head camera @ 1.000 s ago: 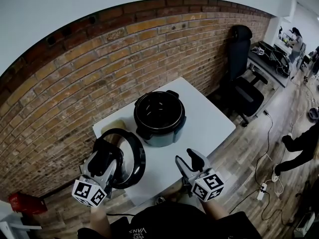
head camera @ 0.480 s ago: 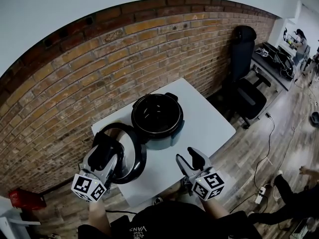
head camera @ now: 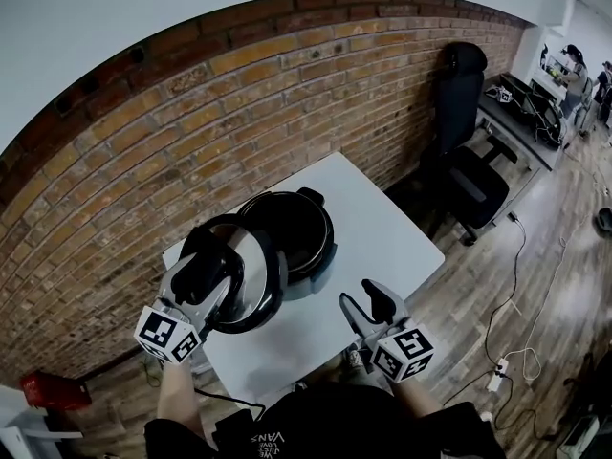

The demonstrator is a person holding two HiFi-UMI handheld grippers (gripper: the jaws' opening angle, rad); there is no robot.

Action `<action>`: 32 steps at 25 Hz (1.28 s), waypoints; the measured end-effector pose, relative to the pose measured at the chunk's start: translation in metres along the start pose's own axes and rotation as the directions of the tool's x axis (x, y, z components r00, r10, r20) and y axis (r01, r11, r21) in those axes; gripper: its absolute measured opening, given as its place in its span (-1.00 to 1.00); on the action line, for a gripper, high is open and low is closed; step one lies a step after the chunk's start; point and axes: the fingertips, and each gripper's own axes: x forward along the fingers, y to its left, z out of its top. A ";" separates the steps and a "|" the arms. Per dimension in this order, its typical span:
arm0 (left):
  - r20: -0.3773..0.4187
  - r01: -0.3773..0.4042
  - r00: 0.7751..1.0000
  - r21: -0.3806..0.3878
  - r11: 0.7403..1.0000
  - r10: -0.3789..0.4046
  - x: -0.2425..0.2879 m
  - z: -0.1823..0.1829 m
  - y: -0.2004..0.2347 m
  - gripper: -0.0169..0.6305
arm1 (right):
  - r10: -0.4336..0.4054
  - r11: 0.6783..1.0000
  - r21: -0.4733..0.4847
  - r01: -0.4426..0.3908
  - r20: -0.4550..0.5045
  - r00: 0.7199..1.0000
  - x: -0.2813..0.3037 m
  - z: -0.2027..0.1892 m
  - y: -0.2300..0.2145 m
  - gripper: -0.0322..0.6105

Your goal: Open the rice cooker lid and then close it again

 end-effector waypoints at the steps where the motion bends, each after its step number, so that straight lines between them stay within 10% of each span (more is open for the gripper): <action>1: 0.000 0.014 1.000 0.000 1.000 -0.014 0.011 0.001 -0.001 -0.09 | -0.004 1.000 0.000 0.004 0.000 1.000 0.000 0.002 -0.007 -0.22; 13: -0.105 0.205 0.974 0.020 0.979 -0.201 0.121 -0.017 -0.008 -0.09 | -0.028 1.000 0.013 0.028 0.012 1.000 0.006 0.017 -0.067 -0.22; 32: -0.282 0.450 0.870 0.120 0.885 -0.404 0.176 -0.043 -0.023 -0.09 | -0.078 0.996 0.037 0.078 -0.004 0.997 0.007 0.012 -0.099 -0.22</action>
